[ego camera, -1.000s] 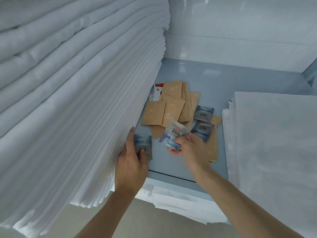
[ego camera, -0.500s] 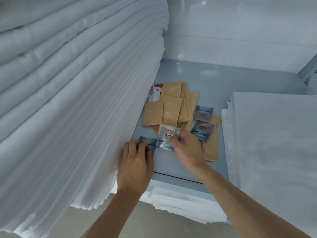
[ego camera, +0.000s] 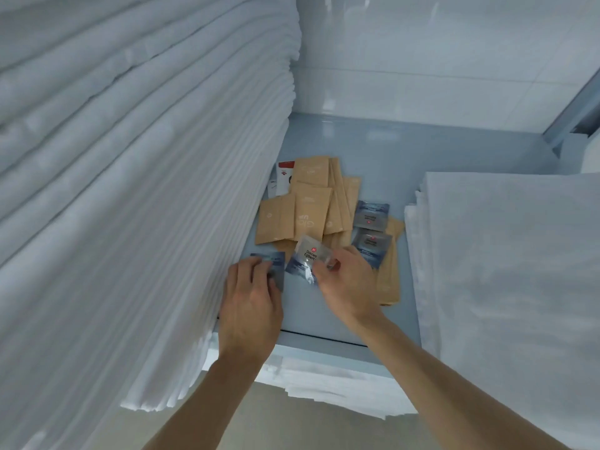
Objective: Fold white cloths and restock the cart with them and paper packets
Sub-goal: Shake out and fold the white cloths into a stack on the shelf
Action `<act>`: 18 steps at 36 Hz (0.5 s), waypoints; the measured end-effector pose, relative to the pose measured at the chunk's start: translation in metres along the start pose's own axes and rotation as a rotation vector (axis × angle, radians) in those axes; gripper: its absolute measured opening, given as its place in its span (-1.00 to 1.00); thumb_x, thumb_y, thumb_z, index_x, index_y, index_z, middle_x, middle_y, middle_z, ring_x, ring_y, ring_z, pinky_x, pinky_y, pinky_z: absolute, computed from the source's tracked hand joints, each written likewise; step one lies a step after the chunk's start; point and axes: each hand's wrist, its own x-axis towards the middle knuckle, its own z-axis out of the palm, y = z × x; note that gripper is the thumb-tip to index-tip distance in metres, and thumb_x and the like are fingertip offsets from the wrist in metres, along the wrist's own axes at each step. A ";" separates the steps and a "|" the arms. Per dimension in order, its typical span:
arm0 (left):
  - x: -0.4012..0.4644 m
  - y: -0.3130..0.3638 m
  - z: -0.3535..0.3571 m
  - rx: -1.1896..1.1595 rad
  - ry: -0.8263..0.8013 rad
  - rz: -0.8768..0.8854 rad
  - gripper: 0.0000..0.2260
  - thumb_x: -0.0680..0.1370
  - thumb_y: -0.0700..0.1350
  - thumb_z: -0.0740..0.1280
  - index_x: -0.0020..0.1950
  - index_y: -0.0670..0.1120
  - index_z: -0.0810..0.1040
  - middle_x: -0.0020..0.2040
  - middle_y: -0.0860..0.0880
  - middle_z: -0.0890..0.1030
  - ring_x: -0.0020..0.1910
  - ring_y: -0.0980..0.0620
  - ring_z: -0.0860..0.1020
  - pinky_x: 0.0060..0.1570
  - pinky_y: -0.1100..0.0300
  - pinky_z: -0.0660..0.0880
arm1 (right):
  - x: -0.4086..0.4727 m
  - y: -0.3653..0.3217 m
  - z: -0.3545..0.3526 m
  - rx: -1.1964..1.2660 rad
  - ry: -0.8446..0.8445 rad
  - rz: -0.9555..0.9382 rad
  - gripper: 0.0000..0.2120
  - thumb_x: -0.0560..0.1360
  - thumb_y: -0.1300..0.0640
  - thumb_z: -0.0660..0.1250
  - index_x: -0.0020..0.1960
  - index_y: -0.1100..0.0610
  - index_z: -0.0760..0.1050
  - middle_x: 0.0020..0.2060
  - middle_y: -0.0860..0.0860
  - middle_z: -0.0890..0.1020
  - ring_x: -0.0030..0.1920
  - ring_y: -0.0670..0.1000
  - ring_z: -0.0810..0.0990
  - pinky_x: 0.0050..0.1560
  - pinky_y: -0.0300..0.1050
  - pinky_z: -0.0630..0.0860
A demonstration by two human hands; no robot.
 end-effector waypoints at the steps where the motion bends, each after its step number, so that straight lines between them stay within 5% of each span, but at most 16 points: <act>1: 0.001 0.002 0.000 -0.015 0.008 0.011 -0.80 0.47 -0.44 0.39 0.08 -0.35 0.61 0.07 -0.28 0.60 0.05 -0.29 0.57 -0.04 -0.12 0.60 | 0.000 0.001 -0.002 -0.019 0.016 -0.019 -0.78 0.54 0.10 0.30 -0.28 0.09 0.43 -0.24 -0.08 0.42 -0.17 -0.11 0.38 -0.27 -0.33 0.27; 6: 0.007 0.027 0.003 -0.124 0.022 0.066 -0.80 0.48 -0.44 0.36 0.07 -0.32 0.61 0.06 -0.24 0.59 0.05 -0.22 0.54 -0.03 -0.04 0.57 | -0.001 0.006 -0.025 -0.048 0.116 -0.031 -0.90 0.53 0.19 0.32 -0.02 0.20 0.58 -0.09 -0.02 0.50 -0.06 0.00 0.51 -0.09 -0.13 0.41; 10: 0.005 0.063 0.012 -0.221 -0.005 0.137 -0.83 0.49 -0.41 0.35 0.04 -0.25 0.62 0.05 -0.16 0.57 0.02 -0.09 0.52 -0.08 0.16 0.49 | -0.006 0.012 -0.058 0.002 0.182 -0.023 -0.79 0.52 0.23 0.32 0.14 0.15 0.58 0.02 -0.04 0.50 -0.17 -0.12 0.52 -0.11 -0.51 0.33; 12: 0.003 0.085 0.019 -0.285 -0.050 0.153 -0.83 0.51 -0.38 0.33 0.06 -0.24 0.61 0.06 -0.15 0.55 0.02 -0.08 0.52 -0.09 0.13 0.51 | -0.008 0.019 -0.079 -0.019 0.202 -0.031 -0.79 0.54 0.21 0.30 0.16 0.13 0.57 0.04 -0.06 0.51 -0.25 -0.21 0.50 -0.13 -0.51 0.34; 15: -0.001 0.121 0.031 -0.401 -0.177 0.068 -0.86 0.57 -0.31 0.28 0.08 -0.22 0.60 0.06 -0.12 0.54 -0.01 -0.08 0.54 -0.04 0.04 0.52 | -0.013 0.030 -0.115 -0.070 0.258 -0.002 -0.77 0.53 0.23 0.29 0.16 0.13 0.57 0.07 -0.04 0.52 -0.28 -0.23 0.49 -0.09 -0.39 0.34; 18: -0.009 0.157 0.044 -0.441 -0.325 -0.080 -0.84 0.59 -0.21 0.26 0.14 -0.17 0.57 0.10 -0.08 0.54 0.06 -0.09 0.54 0.03 0.16 0.43 | -0.023 0.046 -0.160 -0.153 0.322 0.025 -0.75 0.52 0.27 0.28 0.17 0.15 0.57 0.11 0.02 0.54 -0.25 -0.15 0.52 -0.03 -0.38 0.32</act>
